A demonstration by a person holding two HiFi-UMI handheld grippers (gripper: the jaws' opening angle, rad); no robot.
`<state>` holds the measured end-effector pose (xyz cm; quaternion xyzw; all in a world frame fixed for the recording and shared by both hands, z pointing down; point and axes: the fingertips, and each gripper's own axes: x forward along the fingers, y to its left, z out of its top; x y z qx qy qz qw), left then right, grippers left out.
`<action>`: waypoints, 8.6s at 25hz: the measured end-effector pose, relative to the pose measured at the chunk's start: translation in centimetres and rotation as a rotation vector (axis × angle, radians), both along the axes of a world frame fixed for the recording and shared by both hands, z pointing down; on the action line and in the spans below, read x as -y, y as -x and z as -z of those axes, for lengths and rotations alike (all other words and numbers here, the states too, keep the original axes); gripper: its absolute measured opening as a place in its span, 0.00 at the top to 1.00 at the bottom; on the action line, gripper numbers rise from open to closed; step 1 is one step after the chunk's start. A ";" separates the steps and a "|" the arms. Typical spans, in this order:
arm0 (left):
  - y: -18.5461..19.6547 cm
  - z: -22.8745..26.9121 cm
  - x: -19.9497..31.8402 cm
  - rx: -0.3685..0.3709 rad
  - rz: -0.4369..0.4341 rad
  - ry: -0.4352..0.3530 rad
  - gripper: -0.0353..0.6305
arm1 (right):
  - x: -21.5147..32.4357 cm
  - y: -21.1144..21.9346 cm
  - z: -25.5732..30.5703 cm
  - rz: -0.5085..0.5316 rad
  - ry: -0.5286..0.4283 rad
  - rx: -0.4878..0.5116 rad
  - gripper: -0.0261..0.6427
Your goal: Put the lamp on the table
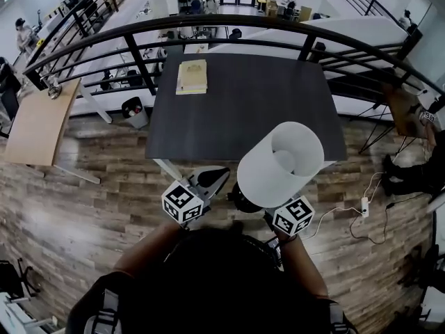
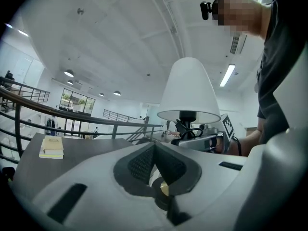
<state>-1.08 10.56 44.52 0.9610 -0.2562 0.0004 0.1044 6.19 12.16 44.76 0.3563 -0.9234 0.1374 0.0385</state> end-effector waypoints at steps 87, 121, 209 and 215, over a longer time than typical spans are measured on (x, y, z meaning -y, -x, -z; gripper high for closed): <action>-0.6 -7.5 41.4 0.017 0.039 0.212 0.93 | 45.3 -1.6 -8.9 -0.016 0.173 -0.074 0.82; -6.9 -16.3 49.6 0.126 0.012 0.296 0.93 | 55.0 -6.3 -21.1 -0.071 0.191 -0.120 0.80; -0.4 -1.8 30.3 -0.022 -0.041 0.010 0.93 | 32.9 -5.6 -7.1 -0.227 0.015 -0.168 0.94; -3.5 -1.0 26.4 -0.024 0.067 0.017 0.93 | 29.5 -7.0 -5.0 -0.115 -0.023 -0.141 0.94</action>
